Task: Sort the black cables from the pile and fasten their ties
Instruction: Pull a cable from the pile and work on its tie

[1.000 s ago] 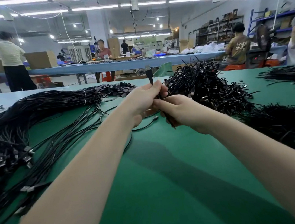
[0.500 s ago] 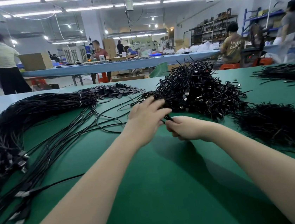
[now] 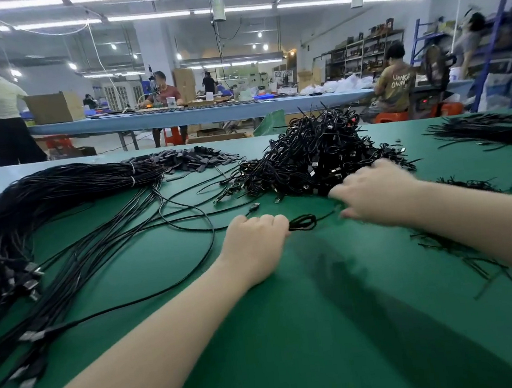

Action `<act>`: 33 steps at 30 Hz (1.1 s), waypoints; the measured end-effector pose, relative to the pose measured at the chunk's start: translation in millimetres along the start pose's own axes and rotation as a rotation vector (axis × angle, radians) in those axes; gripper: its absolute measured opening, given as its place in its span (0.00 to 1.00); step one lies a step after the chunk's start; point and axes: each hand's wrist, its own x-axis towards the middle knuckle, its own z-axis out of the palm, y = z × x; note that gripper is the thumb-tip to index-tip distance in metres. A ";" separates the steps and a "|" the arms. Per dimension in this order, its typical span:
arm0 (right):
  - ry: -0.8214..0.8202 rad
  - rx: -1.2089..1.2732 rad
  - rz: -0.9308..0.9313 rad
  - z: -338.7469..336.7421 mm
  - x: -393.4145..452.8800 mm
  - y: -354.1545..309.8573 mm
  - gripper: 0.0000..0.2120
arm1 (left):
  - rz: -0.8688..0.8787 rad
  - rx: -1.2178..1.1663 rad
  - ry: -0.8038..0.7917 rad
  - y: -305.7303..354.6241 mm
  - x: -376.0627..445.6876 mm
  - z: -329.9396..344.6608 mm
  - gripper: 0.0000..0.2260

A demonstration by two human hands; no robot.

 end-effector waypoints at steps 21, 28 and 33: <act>-0.253 0.465 0.777 71.1 -29.7 97.0 0.10 | -0.480 -1.008 -0.197 -27.7 -0.4 18.9 0.16; 0.404 0.987 0.583 14.7 -9.6 54.2 0.04 | -0.565 -1.233 -0.152 -27.6 1.4 18.6 0.12; 0.532 1.369 0.253 -24.0 22.1 -38.8 0.02 | -0.591 -1.159 -0.070 -28.0 1.5 19.1 0.14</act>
